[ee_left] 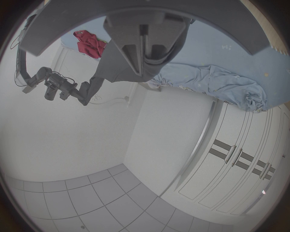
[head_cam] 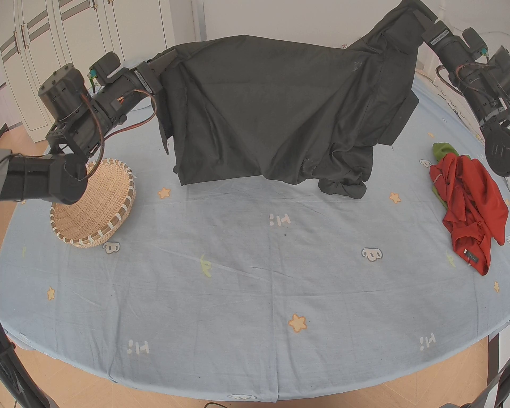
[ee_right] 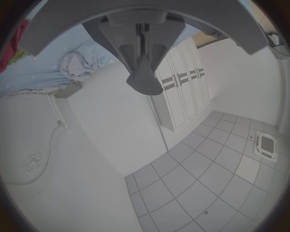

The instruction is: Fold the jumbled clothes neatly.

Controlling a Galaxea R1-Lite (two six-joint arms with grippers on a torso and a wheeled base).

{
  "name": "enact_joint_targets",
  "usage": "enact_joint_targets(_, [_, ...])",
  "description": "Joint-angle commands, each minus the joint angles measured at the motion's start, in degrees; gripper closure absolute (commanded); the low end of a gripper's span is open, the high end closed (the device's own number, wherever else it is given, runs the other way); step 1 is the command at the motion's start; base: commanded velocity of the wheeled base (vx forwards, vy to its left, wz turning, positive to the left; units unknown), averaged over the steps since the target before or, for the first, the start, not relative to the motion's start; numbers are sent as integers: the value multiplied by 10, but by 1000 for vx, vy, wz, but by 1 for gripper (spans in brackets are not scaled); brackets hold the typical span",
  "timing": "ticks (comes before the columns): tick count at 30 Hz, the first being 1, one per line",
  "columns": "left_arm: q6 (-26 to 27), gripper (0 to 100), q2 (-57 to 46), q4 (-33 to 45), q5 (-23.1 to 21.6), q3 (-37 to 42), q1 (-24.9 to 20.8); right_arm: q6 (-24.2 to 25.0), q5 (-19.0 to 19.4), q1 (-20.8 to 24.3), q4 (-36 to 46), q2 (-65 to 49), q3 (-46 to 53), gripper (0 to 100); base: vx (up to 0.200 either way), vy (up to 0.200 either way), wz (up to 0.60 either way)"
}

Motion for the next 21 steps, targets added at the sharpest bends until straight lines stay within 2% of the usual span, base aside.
enact_joint_targets(1, [-1, 100, -82, 3, -32, 82, 10, 3, -1, 13, 33, -68, 54, 100, 0, 0, 0])
enact_joint_targets(8, [-1, 100, -111, 0, -49, 164, 30, 3, -1, 17, 84, -113, 123, 100, 0, 0, 0])
enact_joint_targets(13, [-1, 100, -132, -2, -80, 228, 45, 4, -4, 17, 91, -133, 173, 100, 0, 0, 0])
enact_joint_targets(21, [0, 100, -197, -2, -115, 369, 47, 25, 0, 15, 156, -201, 282, 100, 0, 0, 0])
